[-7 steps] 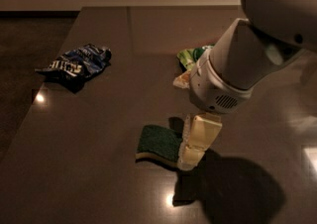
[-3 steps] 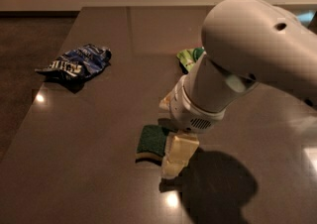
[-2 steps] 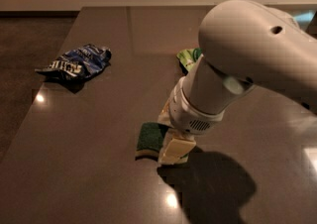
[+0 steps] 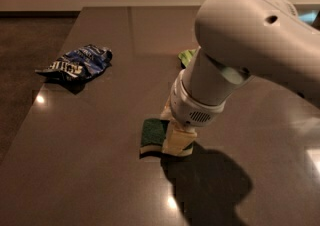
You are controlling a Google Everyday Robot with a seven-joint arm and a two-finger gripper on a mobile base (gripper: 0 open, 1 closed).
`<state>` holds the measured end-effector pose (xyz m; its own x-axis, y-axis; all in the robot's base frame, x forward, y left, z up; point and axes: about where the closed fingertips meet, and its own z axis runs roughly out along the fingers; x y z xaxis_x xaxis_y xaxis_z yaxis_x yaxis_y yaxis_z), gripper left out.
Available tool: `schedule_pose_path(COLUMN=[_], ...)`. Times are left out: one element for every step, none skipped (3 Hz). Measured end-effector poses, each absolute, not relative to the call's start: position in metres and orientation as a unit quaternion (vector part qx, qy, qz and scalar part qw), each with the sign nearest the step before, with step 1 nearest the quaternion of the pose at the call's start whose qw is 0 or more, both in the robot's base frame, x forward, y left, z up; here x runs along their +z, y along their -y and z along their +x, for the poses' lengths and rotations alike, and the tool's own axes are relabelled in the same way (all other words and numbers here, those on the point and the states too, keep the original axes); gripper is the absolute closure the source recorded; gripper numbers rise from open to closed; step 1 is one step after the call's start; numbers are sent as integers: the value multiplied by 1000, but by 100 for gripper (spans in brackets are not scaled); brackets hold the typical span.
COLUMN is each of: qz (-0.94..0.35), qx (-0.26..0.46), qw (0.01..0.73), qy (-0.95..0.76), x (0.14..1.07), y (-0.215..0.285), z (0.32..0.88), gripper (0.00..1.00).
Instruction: Move sponge near blue chip bag
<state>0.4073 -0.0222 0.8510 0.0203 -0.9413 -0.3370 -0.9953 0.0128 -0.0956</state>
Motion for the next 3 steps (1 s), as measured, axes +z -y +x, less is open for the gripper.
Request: schedule_pose_path(qz=[-686,-667,-646], qx=[76,71,70], qw=[161,170,184], qy=[-706,-722,-738], x=[868,883,896], y=[20,20,14], z=[434,471,514], gripper=[100,100,100])
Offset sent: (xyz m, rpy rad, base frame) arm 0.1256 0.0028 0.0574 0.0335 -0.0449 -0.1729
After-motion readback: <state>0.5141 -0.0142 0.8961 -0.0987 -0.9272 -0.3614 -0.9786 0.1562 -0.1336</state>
